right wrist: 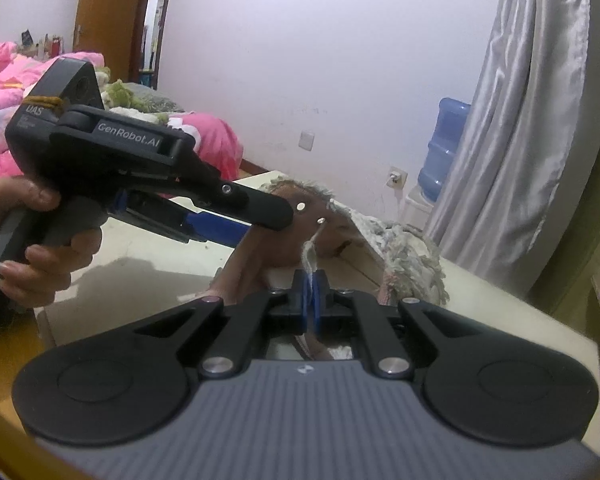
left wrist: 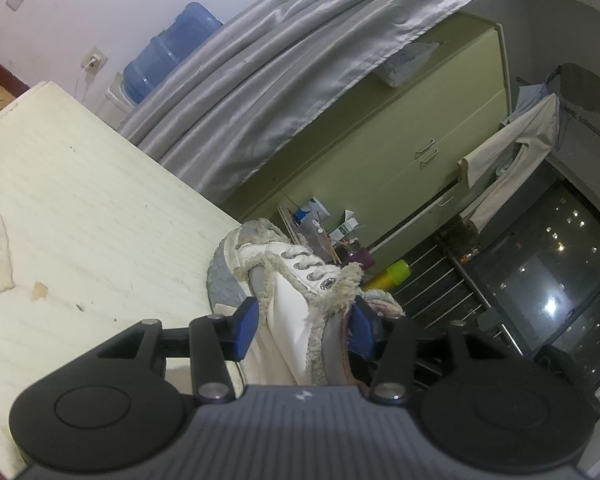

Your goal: Lace up shoes with both hands

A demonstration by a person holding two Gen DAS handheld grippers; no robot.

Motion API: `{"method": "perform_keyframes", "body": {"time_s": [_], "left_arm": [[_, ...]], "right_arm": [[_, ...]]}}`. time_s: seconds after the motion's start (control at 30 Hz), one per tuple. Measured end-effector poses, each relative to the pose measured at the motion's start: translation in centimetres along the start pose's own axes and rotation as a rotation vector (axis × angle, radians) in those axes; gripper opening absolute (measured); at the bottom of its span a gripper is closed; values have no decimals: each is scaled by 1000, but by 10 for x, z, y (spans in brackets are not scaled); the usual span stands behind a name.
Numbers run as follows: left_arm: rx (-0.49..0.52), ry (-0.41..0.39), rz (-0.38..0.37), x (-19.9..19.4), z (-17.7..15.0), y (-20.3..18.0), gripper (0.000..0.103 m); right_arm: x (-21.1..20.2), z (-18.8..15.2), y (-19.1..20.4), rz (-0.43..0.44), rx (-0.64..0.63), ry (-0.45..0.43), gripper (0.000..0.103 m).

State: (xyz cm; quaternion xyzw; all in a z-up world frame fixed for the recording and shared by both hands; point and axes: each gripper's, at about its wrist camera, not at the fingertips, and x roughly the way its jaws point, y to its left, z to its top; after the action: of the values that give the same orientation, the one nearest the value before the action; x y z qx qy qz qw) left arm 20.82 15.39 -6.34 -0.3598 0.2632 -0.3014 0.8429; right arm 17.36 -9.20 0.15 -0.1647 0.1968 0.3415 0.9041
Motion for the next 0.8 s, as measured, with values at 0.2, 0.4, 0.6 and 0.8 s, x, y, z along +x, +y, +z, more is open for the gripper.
{"method": "perform_keyframes", "body": {"time_s": [0.2,0.4,0.6,0.8], "left_arm": [[4,-4,0,0,0,0,50],[4,-5,-3,1,-1,0,50],[0,-3,-2,2,2,-5,50],[-4,-5,-2,2,3,-4,51]], "right_arm": [[0,-3,-4,8,11,-33,3],[1,-4,-5,32,5,-38,3],[1,-5,-7,50,-1,-46,4],[1,-4,-8,59,4,-47,4]]}}
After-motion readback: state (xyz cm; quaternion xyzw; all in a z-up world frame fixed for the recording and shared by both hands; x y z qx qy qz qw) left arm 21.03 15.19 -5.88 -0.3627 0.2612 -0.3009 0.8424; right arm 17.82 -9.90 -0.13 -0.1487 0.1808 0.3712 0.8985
